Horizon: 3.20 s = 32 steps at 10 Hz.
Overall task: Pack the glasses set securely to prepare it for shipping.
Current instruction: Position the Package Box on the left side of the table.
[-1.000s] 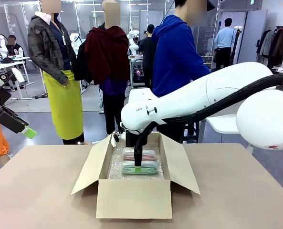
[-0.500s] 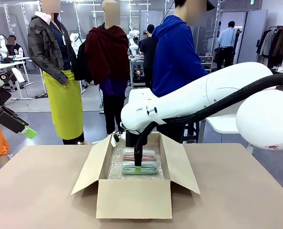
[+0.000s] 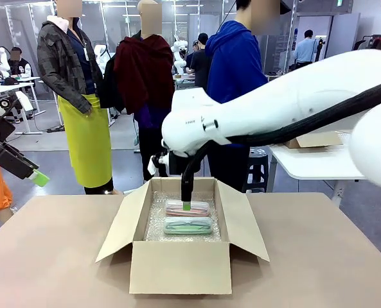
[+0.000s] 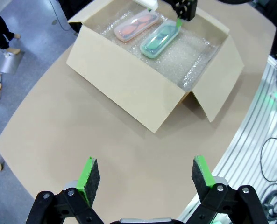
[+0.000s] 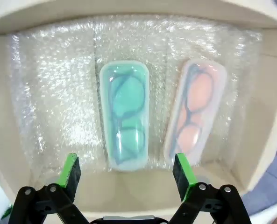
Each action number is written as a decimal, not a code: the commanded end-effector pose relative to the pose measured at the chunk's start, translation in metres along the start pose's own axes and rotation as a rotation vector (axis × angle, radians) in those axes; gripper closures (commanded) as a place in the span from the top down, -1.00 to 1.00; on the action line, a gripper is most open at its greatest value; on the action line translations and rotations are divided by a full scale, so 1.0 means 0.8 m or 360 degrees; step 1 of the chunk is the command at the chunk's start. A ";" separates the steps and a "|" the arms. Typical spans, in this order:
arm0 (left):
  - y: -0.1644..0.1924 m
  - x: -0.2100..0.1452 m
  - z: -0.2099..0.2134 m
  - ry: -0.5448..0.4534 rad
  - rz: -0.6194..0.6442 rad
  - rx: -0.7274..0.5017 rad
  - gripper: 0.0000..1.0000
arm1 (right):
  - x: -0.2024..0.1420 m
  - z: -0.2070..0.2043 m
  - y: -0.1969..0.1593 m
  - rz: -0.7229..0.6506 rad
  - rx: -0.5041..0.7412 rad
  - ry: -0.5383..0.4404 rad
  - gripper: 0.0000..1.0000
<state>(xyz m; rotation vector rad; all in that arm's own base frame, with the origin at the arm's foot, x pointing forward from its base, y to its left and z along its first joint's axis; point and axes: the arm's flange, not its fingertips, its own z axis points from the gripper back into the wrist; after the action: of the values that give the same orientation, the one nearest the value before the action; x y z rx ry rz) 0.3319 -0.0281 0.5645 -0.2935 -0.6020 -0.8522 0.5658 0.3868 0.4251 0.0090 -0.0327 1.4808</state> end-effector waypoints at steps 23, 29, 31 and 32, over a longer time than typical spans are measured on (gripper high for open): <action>0.002 -0.001 0.003 -0.0027 -0.0019 -0.0027 1.00 | -0.360 0.079 0.213 -0.1332 -0.0240 -0.1026 1.00; 0.129 0.027 -0.030 0.0179 0.0704 -0.0307 1.00 | -0.360 0.079 0.213 -0.1332 -0.0240 -0.1026 1.00; 0.173 0.001 -0.085 0.0137 0.1031 -0.0597 1.00 | -0.360 0.079 0.213 -0.1332 -0.0240 -0.1026 1.00; 0.181 -0.016 -0.112 0.0082 0.1122 -0.0595 1.00 | -0.360 0.079 0.213 -0.1332 -0.0240 -0.1026 1.00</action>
<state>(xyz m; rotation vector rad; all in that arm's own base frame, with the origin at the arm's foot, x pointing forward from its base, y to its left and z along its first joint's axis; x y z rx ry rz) 0.4615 0.0259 0.4933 -0.7055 -0.2343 -0.3482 0.3682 0.1134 0.4775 0.3359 -0.5800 0.5738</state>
